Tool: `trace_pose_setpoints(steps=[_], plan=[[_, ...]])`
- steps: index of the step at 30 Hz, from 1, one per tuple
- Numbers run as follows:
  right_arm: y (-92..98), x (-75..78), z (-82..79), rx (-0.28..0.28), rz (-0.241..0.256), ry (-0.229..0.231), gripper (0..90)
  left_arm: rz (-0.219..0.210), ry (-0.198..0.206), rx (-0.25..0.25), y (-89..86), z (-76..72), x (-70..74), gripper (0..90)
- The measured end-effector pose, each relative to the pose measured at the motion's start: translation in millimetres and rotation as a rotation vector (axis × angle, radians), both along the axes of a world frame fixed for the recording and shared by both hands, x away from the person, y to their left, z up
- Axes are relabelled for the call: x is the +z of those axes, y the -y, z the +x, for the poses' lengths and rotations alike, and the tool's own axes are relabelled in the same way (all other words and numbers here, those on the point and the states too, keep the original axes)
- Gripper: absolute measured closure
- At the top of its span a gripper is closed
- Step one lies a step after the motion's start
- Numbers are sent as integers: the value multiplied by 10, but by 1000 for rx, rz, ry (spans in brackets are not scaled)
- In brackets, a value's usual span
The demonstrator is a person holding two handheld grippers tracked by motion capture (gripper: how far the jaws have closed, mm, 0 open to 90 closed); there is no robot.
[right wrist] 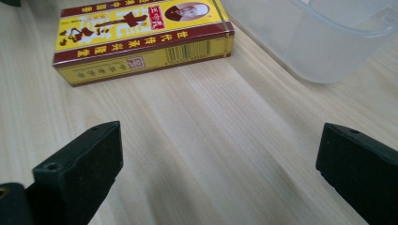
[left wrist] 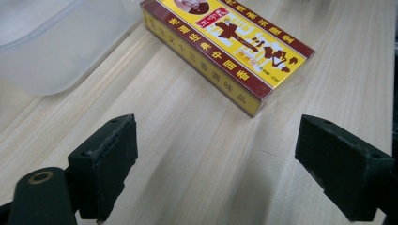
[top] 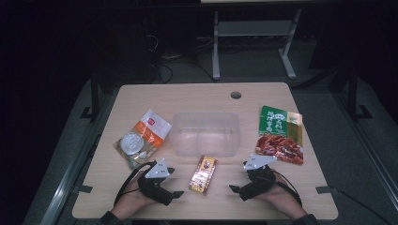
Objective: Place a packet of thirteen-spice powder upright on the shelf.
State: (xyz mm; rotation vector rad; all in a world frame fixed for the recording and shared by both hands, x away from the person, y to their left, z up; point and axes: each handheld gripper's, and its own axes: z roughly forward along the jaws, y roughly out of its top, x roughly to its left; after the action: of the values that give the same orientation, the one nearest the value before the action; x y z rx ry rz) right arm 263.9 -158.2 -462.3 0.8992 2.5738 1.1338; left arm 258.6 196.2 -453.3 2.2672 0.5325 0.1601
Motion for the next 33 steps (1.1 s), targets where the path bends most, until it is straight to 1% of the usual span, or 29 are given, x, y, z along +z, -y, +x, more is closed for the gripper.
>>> trace_pose_setpoints(steps=[1,2,3,6,8,9,11,12,13,15,16,17,20,22,24,27,28,29,32,33], plan=[[4,6,-6,0,1,0,6,5,4,-5,-4,3,12,159],[7,12,-12,1,-2,4,5,7,0,-2,-1,3,23,209],[10,17,-17,2,-5,6,5,3,-8,5,7,5,35,254],[18,28,-33,-3,-15,7,5,5,-24,9,30,16,61,344],[12,35,-38,-7,-12,12,6,12,-25,7,38,31,79,440],[14,38,-36,-5,-14,17,6,7,-29,11,44,40,91,483],[11,44,-40,-6,-14,15,6,-2,-32,15,58,75,116,602],[11,46,-38,-6,-12,13,6,-1,-36,6,62,101,128,667],[11,46,-33,-7,-12,11,6,-4,-42,6,65,115,133,758],[8,48,-30,-6,-8,10,5,-9,-63,2,70,158,145,856],[7,48,-29,-5,-6,8,6,-10,-67,5,77,174,152,897],[9,44,-24,-2,-7,8,6,0,-67,10,86,197,159,897],[6,29,-13,2,-12,2,6,0,-65,32,131,276,164,898],[4,36,-18,4,-16,1,6,10,-48,32,176,329,168,898],[2,41,-26,8,-15,7,6,4,-35,41,244,383,167,898],[2,42,-32,1,-16,9,6,10,-28,44,313,445,161,898],[3,41,-31,4,-15,6,6,20,-21,50,345,468,148,898],[3,42,-31,4,-15,8,6,40,-15,43,363,489,142,898],[4,46,-28,10,-14,12,6,37,-13,51,435,531,107,898],[3,46,-29,10,-14,13,6,47,-10,46,460,547,102,898]])
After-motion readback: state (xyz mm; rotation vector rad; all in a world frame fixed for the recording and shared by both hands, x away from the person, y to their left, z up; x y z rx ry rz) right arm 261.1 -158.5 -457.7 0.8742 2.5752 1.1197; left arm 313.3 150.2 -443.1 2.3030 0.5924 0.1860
